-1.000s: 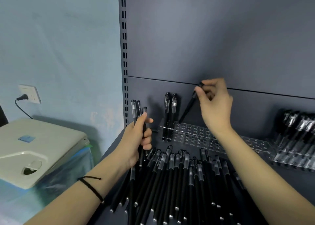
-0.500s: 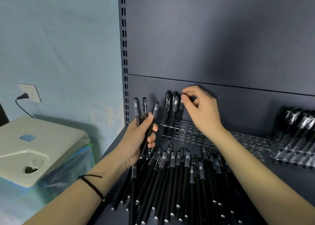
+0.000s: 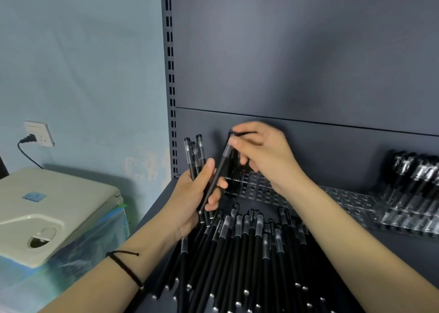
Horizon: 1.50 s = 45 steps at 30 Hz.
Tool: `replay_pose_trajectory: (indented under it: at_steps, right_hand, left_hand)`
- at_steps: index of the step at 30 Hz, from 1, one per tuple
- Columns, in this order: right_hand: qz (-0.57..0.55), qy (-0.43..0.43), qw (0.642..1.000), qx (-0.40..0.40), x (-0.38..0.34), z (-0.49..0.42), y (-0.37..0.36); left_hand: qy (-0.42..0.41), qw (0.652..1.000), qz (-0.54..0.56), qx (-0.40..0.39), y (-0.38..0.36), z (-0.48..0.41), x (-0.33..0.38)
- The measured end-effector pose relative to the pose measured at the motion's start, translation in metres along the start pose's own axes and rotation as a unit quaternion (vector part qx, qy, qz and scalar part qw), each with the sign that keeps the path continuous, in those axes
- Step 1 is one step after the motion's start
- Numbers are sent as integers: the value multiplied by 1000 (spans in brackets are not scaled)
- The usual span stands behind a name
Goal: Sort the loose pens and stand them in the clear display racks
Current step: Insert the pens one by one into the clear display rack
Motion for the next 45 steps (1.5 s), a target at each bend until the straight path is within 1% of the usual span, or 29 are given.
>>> replay_pose_trajectory:
  at_steps: [4, 6, 8, 10, 15, 20, 24, 26, 28, 30, 31, 33, 35, 37, 39, 40, 43, 45]
  right_hand:
    - [15, 66, 985, 159, -3, -10, 32]
    - [52, 100, 974, 199, -2, -12, 46]
    - [113, 127, 963, 210, 1, -13, 55]
    - [171, 142, 955, 196, 4, -14, 57]
    - [246, 156, 943, 161, 8, -11, 49]
    - [282, 144, 944, 90, 16, -9, 36]
    - [310, 97, 945, 19, 27, -9, 31]
    - [322, 93, 942, 19, 26, -11, 32]
    - [337, 121, 933, 45, 18, -10, 32]
    - [327, 140, 932, 64, 8, -9, 28]
    - [310, 133, 940, 50, 5, -8, 24]
    - [254, 85, 963, -18, 2, -6, 12]
    - [190, 31, 978, -78, 5, -2, 0]
    - [124, -7, 988, -91, 8, 3, -6]
    - [73, -26, 994, -75, 9, 4, -5]
    - [66, -25, 996, -60, 8, 3, -2]
    - [45, -2, 998, 39, 2, -6, 14]
    - [67, 36, 992, 101, -2, -11, 26]
  left_hand:
    - [37, 998, -1, 45, 8, -8, -9]
    - [51, 997, 10, 59, 11, -10, -12]
    - [74, 995, 35, 55, 12, -11, -14]
    - [96, 992, 68, 44, 13, -13, -14]
    - [118, 987, 110, 20, 15, -16, -14]
    - [94, 992, 83, -5, 12, -13, -14]
    - [72, 996, 56, 5, 11, -11, -11]
    - [67, 997, 47, 12, 11, -9, -10]
    - [64, 997, 39, 16, 11, -8, -10]
    - [61, 998, 30, 18, 10, -7, -9]
    - [58, 998, 25, 17, 9, -7, -9]
    - [48, 999, 10, 11, 7, -6, -8]
    - [42, 999, -15, 2, 4, -5, -8]
    - [39, 999, -35, -6, 1, -4, -7]
    - [44, 998, -39, -3, 0, -3, -6]
    - [48, 998, -39, 4, 0, -3, -7]
    - [55, 996, -60, 28, 5, -5, -10]
    - [62, 996, -45, 34, 6, -7, -12]
Point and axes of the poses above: each hand's wrist, its own z-axis away from the middle knuckle, its own y-axis out of the back of the hand, x = y × z, the point moved 4 cm from there along -z, towards the middle knuckle, and after that the axes turned 12 degrees about y, right-handed, at the moved point
